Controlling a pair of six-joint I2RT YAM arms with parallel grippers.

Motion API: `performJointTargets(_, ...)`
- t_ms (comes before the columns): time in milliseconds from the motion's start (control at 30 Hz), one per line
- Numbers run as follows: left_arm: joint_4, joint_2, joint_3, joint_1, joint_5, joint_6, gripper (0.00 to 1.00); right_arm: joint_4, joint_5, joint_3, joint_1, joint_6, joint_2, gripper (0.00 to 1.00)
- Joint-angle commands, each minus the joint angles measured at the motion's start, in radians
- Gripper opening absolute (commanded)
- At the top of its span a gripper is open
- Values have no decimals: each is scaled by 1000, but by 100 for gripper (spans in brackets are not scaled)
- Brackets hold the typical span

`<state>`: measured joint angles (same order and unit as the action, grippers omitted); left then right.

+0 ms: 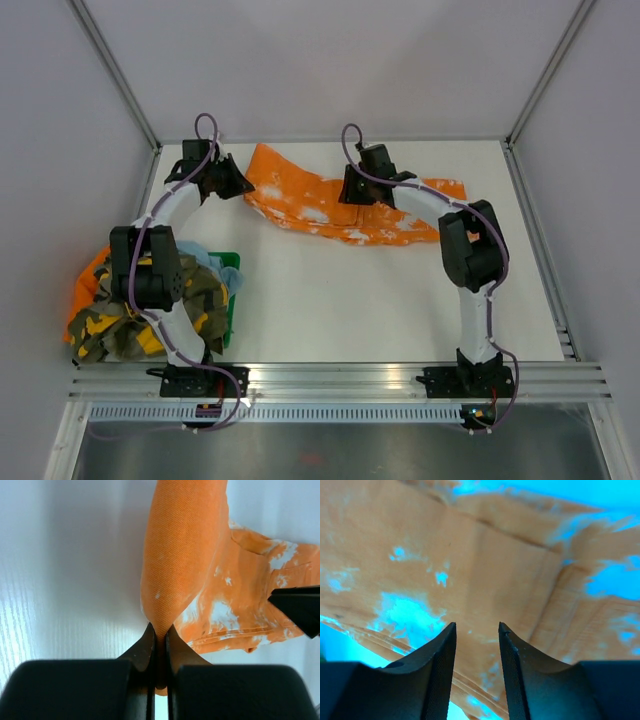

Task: Fold and stack the trousers
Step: Fold the trousers

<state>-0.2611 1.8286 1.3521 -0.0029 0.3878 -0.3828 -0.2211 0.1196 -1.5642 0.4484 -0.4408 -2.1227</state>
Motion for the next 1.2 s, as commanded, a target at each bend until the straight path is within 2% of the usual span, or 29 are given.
performJointTargets(0,-39,-84,110,1,20,38,2,-60,-43,-56,-92,36,148,47)
performJointTargets(200,-239,-92,379,1,-56,68,2,-40,41,96,-304,-35,393,47)
performJointTargets(300,-294,-101,472,1,-86,74,2,-56,-3,167,-381,-19,467,48)
performJointTargets(467,-355,-91,597,1,-187,140,2,-46,-6,266,-473,-12,538,49)
performJointTargets(533,-420,-60,678,1,-182,157,2,-34,6,283,-490,-15,550,49)
performJointTargets(667,-422,-58,720,-6,-139,153,2,-21,35,305,-493,-19,535,49)
performJointTargets(700,-409,-63,720,-25,-139,154,2,-17,43,309,-493,-24,530,49)
performJointTargets(800,-403,-40,742,-173,-174,168,2,0,46,328,-493,-26,524,49)
performJointTargets(1000,-423,124,786,-392,-318,134,2,-7,58,351,-556,-36,544,49)
performJointTargets(1100,-444,227,846,-462,-421,125,2,-14,58,362,-579,-29,575,50)
performJointTargets(1167,-457,303,883,-483,-432,105,2,-18,60,369,-580,-26,596,51)
